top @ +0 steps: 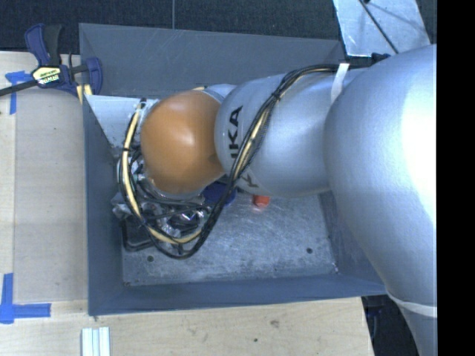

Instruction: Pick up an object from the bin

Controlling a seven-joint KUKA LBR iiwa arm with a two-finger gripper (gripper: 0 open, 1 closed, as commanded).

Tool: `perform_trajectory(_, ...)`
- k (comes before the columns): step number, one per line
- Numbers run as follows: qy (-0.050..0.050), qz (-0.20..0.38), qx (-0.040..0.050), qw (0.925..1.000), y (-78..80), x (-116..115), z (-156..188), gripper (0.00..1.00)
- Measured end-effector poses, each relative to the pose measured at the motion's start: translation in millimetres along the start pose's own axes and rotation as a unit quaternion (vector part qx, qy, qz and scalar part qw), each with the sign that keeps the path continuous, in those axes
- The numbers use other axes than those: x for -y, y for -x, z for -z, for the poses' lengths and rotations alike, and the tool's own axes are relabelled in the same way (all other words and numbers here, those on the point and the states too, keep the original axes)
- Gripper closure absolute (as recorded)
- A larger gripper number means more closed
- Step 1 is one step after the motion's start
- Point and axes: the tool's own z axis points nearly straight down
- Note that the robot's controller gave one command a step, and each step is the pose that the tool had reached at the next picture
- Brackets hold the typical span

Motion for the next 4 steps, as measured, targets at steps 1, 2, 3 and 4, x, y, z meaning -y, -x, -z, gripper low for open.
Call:
perform_trajectory(1,-0.001,-0.020,0.0000,0.9998,-25.0,26,11,0.00)
perform_trajectory(2,-0.001,-0.071,0.0042,0.9975,-58.2,35,-29,0.00)
perform_trajectory(3,-0.001,0.119,-0.0021,0.9929,-14.0,-11,-30,0.00)
perform_trajectory(4,-0.001,0.116,-0.0035,0.9932,-14.5,-10,-29,1.00)
